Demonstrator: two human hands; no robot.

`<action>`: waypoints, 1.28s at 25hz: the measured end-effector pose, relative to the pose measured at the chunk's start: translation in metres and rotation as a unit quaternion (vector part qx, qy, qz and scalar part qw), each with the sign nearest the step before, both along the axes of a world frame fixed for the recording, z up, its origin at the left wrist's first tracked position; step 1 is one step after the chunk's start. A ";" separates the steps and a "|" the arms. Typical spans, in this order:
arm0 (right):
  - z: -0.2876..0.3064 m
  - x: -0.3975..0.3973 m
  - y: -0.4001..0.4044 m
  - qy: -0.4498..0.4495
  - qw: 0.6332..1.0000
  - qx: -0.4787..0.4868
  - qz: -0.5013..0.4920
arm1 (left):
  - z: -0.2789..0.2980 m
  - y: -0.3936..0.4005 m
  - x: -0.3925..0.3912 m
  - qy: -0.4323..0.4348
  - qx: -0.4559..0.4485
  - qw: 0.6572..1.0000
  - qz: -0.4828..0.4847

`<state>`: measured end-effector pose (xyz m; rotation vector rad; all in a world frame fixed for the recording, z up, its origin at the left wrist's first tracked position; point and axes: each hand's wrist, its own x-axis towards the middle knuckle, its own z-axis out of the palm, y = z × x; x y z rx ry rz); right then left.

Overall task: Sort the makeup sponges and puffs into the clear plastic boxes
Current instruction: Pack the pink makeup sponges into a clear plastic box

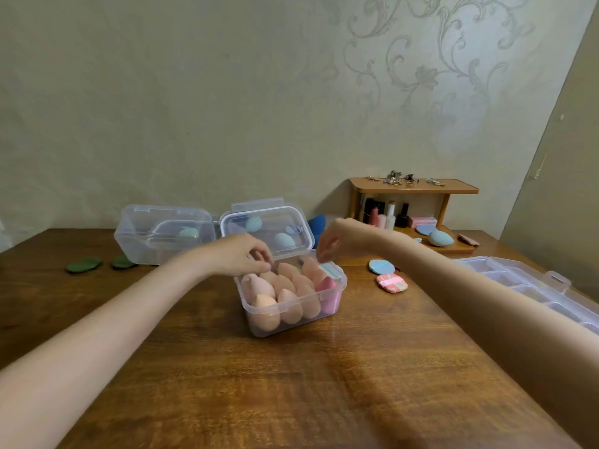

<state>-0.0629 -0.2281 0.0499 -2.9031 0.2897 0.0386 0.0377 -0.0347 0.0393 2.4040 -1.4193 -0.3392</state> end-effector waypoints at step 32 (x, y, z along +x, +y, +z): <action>-0.010 0.018 -0.002 -0.156 0.848 0.472 -0.185 | 0.006 0.009 0.019 0.348 -0.202 0.876 0.266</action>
